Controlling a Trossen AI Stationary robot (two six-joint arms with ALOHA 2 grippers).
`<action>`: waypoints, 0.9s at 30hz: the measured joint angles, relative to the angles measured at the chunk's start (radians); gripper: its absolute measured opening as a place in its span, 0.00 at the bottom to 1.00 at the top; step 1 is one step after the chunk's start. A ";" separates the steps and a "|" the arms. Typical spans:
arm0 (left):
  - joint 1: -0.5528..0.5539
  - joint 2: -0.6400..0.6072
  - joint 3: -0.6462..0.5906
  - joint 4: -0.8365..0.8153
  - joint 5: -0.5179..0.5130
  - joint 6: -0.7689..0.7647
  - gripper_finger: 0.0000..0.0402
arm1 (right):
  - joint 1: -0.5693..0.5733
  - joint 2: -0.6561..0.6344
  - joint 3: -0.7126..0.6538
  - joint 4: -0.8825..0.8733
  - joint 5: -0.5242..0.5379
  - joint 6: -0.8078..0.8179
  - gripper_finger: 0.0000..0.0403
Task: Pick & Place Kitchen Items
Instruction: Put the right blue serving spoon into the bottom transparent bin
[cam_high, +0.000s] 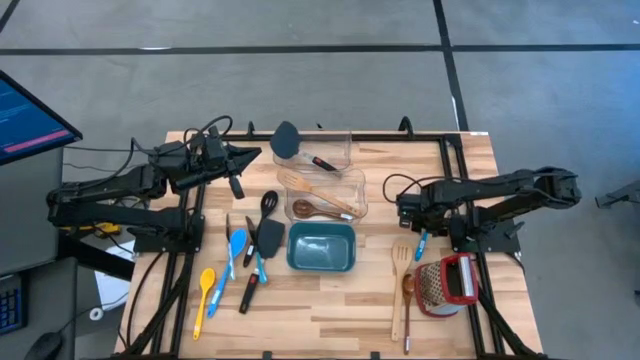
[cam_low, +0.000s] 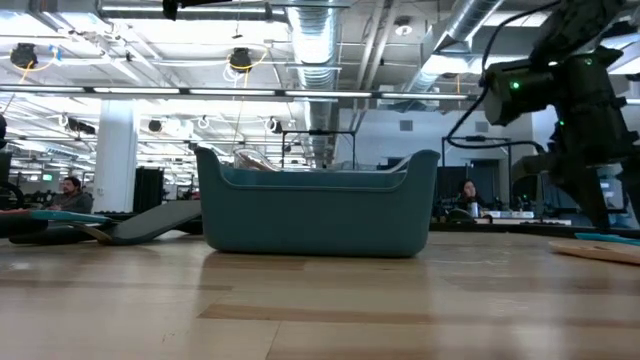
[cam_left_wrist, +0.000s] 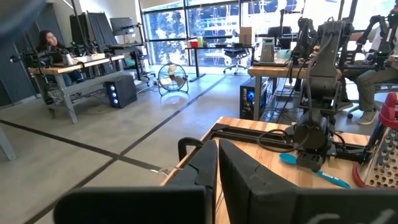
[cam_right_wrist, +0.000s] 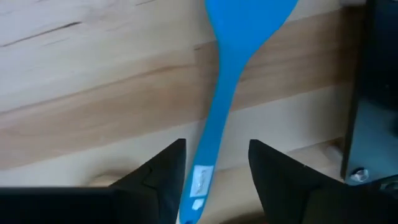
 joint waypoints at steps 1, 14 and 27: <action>0.000 0.000 0.000 0.000 0.000 0.000 0.01 | 0.000 0.000 -0.007 0.007 0.000 0.000 0.43; 0.000 0.027 0.000 -0.001 0.004 0.004 0.01 | -0.004 -0.003 -0.100 0.137 0.001 -0.002 0.34; 0.000 0.092 0.000 0.002 0.003 0.003 0.01 | -0.004 -0.002 -0.101 0.145 0.036 -0.035 0.07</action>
